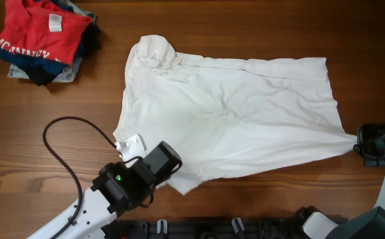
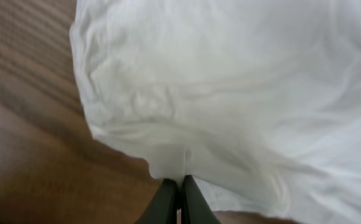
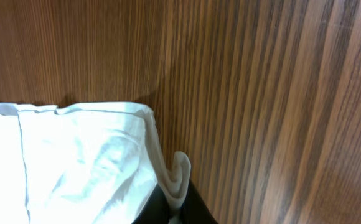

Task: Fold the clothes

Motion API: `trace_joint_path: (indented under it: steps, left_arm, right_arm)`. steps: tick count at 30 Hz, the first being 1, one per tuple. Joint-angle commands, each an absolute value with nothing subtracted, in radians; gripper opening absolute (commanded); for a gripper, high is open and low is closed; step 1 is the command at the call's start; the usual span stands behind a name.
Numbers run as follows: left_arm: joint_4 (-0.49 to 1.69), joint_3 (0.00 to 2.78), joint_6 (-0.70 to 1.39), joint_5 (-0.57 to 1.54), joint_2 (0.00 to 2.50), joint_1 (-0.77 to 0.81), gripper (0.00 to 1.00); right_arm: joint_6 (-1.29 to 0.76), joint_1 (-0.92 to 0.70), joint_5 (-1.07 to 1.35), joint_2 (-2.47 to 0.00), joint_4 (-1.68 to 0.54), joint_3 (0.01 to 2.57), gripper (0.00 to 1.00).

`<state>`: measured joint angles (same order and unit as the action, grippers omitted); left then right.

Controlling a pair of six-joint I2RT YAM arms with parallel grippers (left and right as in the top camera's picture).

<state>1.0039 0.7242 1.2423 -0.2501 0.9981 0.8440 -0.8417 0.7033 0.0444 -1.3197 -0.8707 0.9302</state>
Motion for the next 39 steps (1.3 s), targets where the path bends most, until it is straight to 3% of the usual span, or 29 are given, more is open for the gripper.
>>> trace_joint_path:
  steps: [1, 12, 20, 21, 26, 27, 28, 29, 30, 31, 33, 36, 39]
  left_arm:
    - [0.923, 0.743, 1.23, -0.437, 0.995, 0.762, 0.04]
    - [0.662, 0.743, 1.102, -0.466, 1.063, 0.495, 0.04]
    - [0.376, 0.743, 1.027, -0.469, 1.272, 0.473, 0.06]
    - [0.373, 0.743, 1.027, -0.453, 1.289, 0.473, 0.11]
    - [0.454, 0.743, 1.024, -0.386, 1.305, 0.473, 0.16]
    - [0.474, 0.743, 1.024, -0.386, 1.306, 0.473, 0.17]
    - [0.509, 0.743, 1.024, -0.385, 1.306, 0.473, 0.22]
    - [0.531, 0.743, 1.024, -0.384, 1.306, 0.473, 0.27]
    - [0.553, 0.743, 1.024, -0.357, 1.306, 0.473, 0.3]
    - [0.566, 0.743, 1.023, -0.319, 1.306, 0.473, 0.34]
    - [0.572, 0.743, 0.963, -0.178, 1.306, 0.473, 0.48]
    - [0.62, 0.743, 0.956, -0.016, 1.306, 0.473, 0.53]
    - [0.695, 0.739, 1.14, 0.097, 1.311, 0.479, 0.5]
  right_arm:
    - [-0.893, 0.708, 0.036, -1.309, -0.856, 0.952, 0.04]
    - [-0.931, 0.611, 0.069, -1.395, -0.701, 0.937, 0.04]
    - [-1.021, 0.409, -0.008, -1.458, -0.512, 0.936, 0.04]
    - [-1.021, 0.395, -0.014, -1.486, -0.487, 0.936, 0.04]
    - [-1.015, 0.385, -0.04, -1.617, -0.411, 0.937, 0.07]
    - [-0.998, 0.385, -0.067, -1.629, -0.402, 0.937, 0.11]
    - [-0.952, 0.385, -0.095, -1.631, -0.386, 0.937, 0.24]
    - [-0.9, 0.385, -0.1, -1.63, -0.369, 0.937, 0.45]
    - [-0.844, 0.385, -0.102, -1.63, -0.358, 0.937, 0.89]
    - [-0.82, 0.385, -0.101, -1.629, -0.359, 0.939, 0.99]
    - [-0.804, 0.385, -0.086, -1.619, -0.39, 0.948, 1.0]
    - [-0.804, 0.385, 0.023, -1.584, -0.442, 0.955, 1.0]
    - [-0.804, 0.385, 0.226, -1.559, -0.484, 0.955, 1.0]
